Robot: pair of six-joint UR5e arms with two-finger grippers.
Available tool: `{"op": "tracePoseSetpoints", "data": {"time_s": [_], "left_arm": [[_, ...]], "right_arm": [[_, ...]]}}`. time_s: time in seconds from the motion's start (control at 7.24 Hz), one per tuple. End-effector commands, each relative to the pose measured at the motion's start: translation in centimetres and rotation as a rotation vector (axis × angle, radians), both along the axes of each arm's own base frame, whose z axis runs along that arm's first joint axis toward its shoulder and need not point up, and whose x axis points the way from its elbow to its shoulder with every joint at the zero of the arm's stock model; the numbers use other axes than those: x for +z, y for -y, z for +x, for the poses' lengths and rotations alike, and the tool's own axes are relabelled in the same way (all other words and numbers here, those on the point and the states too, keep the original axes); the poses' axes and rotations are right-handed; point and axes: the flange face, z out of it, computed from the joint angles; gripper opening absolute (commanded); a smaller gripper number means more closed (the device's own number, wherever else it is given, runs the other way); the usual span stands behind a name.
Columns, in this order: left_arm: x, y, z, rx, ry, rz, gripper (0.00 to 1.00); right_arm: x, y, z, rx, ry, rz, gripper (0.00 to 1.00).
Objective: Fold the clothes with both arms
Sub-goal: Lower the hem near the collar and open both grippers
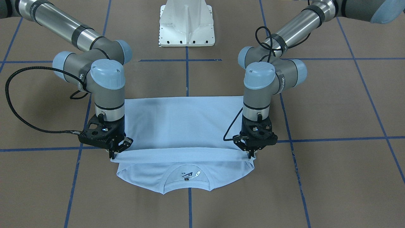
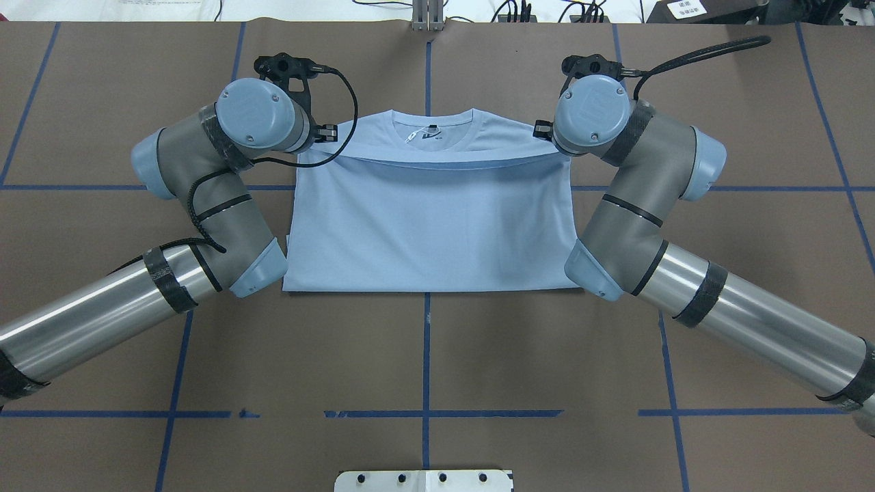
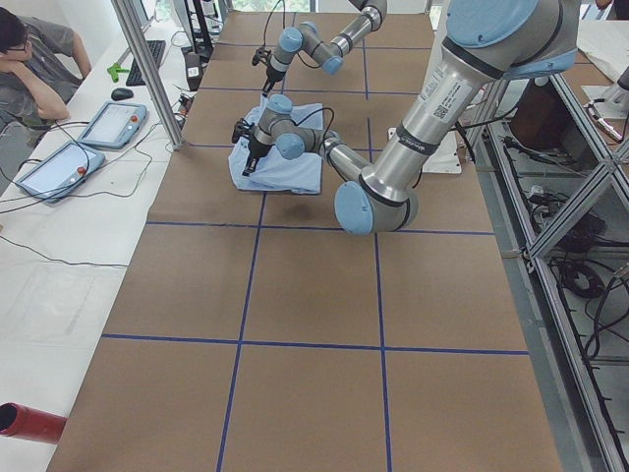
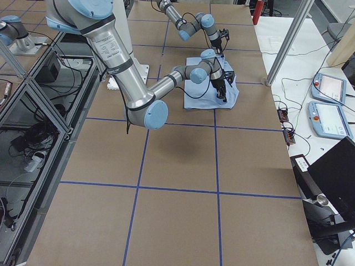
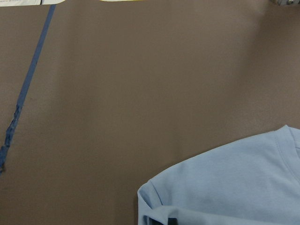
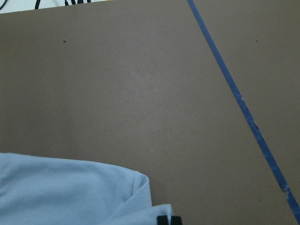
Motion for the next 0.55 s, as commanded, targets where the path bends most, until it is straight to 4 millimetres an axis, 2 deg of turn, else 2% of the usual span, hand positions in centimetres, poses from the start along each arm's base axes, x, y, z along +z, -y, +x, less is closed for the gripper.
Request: {"op": "tracePoseSetpoints", "data": {"time_s": [0.0,0.28,0.41], "left_arm": [[0.23,1.66,-1.83,-0.003,0.021,0.025,0.00],[0.71,1.62,-1.37,0.001,0.029,0.018,0.00],[1.02,1.61,-1.03,0.005,0.031,0.018,0.00]], "right_arm": [[-0.62,0.06,-0.23,0.000,0.005,0.007,0.00],[-0.26,0.10,-0.42,-0.001,-0.001,0.003,0.00],[-0.40,0.00,-0.65,0.003,0.004,0.000,0.25]]}}
